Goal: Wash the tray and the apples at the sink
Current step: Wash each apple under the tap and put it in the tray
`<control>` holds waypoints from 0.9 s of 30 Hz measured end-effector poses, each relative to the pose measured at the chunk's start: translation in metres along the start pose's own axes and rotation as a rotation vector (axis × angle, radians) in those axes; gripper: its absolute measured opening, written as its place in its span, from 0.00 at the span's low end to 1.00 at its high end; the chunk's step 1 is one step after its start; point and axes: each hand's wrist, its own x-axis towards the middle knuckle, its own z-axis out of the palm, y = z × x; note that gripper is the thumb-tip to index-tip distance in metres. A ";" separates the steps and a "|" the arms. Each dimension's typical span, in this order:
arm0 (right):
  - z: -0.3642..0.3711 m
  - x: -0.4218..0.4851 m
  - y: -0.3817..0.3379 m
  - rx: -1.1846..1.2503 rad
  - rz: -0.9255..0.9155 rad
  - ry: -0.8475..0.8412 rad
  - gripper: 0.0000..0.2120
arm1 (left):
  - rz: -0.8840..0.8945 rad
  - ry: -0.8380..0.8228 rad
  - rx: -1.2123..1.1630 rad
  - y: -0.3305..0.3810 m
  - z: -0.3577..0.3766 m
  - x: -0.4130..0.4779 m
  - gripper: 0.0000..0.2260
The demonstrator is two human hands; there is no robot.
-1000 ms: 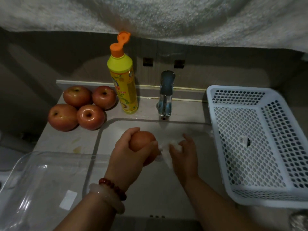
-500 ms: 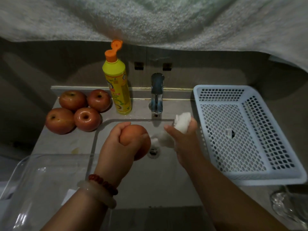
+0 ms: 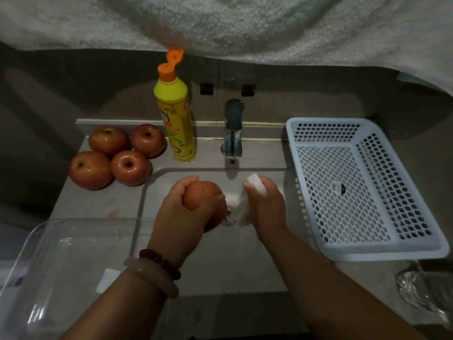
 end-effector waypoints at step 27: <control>-0.011 -0.016 -0.005 -0.139 0.200 -0.156 0.09 | -0.003 -0.060 0.013 0.000 0.003 -0.023 0.25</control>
